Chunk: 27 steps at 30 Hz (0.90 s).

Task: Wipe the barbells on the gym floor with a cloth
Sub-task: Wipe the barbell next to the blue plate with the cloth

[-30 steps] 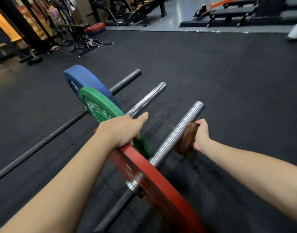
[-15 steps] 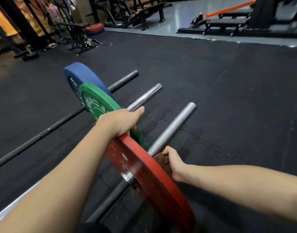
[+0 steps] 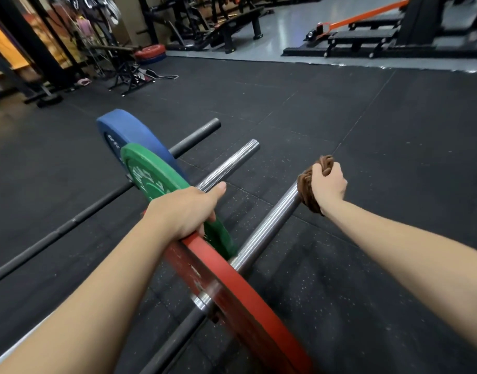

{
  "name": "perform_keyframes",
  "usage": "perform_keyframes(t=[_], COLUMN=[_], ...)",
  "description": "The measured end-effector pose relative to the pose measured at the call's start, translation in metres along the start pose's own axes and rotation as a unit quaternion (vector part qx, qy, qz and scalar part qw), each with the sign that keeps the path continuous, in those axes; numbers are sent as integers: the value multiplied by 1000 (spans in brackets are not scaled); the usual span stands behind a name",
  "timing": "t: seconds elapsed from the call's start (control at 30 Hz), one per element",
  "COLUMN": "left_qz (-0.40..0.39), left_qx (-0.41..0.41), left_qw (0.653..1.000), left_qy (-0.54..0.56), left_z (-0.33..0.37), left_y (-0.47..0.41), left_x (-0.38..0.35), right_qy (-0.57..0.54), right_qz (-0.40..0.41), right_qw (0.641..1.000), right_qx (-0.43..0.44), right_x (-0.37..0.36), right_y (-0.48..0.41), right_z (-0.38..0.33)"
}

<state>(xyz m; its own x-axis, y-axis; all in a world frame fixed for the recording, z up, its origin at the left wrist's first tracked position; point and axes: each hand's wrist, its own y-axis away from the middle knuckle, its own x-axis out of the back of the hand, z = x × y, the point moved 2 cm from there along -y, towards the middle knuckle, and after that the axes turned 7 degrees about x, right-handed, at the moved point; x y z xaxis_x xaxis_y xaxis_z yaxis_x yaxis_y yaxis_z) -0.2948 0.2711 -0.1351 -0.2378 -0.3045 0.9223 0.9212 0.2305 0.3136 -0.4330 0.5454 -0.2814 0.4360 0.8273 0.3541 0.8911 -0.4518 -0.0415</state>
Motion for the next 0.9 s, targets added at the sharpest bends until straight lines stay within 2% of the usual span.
perform_keyframes(t=[0.13, 0.27, 0.4, 0.47, 0.6, 0.8, 0.9], left_qz=[-1, 3, 8, 12, 16, 11, 10], left_qx=[-1, -2, -5, -5, -6, -11, -10], left_qw=[1000, 1000, 1000, 1000, 1000, 1000, 1000], left_qy=[-3, 7, 11, 13, 13, -11, -12], left_z=[0, -1, 0, 0, -1, 0, 0], left_y=[0, 0, 1, 2, 2, 0, -1], left_x=[0, 0, 0, 0, 0, 0, 0], right_qy=[125, 83, 61, 50, 24, 38, 10], right_qz=[-30, -65, -160, -173, -125, -33, -7], right_qw=[988, 994, 981, 978, 989, 995, 1000], right_qx=[84, 37, 88, 102, 79, 91, 22], right_x=[-31, -28, -21, -27, -41, -47, -36], right_y=[26, 58, 104, 121, 107, 50, 16], right_z=[11, 20, 24, 25, 19, 18, 14])
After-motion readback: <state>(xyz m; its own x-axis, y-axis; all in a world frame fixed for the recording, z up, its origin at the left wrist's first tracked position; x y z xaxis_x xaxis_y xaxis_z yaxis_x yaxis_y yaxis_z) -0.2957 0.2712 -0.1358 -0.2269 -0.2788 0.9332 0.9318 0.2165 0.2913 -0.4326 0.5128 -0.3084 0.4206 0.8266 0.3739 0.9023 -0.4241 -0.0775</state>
